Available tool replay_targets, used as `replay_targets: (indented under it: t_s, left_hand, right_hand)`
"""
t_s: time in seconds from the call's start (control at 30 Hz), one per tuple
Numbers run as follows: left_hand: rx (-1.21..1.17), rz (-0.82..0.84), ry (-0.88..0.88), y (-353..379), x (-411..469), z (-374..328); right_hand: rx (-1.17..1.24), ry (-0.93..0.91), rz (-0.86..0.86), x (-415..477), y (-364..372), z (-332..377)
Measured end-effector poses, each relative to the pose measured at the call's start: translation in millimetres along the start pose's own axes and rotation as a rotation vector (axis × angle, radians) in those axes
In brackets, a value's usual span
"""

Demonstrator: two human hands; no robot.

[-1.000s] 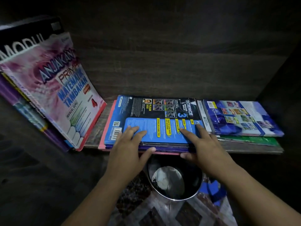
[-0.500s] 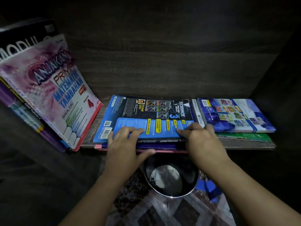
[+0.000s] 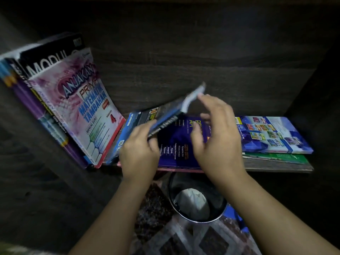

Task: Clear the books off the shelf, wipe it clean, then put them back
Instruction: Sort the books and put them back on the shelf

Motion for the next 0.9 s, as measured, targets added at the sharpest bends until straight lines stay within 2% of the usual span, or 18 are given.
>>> replay_targets:
  t_s: [0.07, 0.13, 0.3, 0.37, 0.47, 0.77, 0.9]
  left_hand:
    - [0.003, -0.093, -0.064, -17, 10, 12]
    - [0.038, -0.175, -0.083, -33, 21, 22]
    - [0.097, -0.281, -0.118, -59, 39, 47]
    - [0.141, -0.355, -0.164, -71, 40, 55]
    - [0.170, -0.444, -0.243, -85, 36, 63]
    - [0.179, -0.501, -0.241, -100, 37, 88]
    - [0.180, -0.462, -0.137, -94, 33, 82]
  right_hand:
    - [-0.022, 0.106, 0.093, -6, 10, -5]
    - [-0.094, 0.151, 0.292, -22, 29, -13]
    - [-0.466, 0.068, 0.890, -73, 67, -43]
    - [-0.599, 0.086, 1.033, -88, 69, -62]
    - [-0.657, 0.146, 1.101, -99, 71, -80]
    - [-0.662, 0.142, 1.112, -104, 89, -82]
    - [-0.666, 0.105, 1.092, -98, 92, -80]
Point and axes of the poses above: each hand's wrist, its own x-axis towards the middle knuckle, its own y-axis out of the palm, z = x × y, the point moved 9 cm from there along x, towards the middle knuckle, and after that the axes turned 13 degrees about -z, right-handed, at the moved point
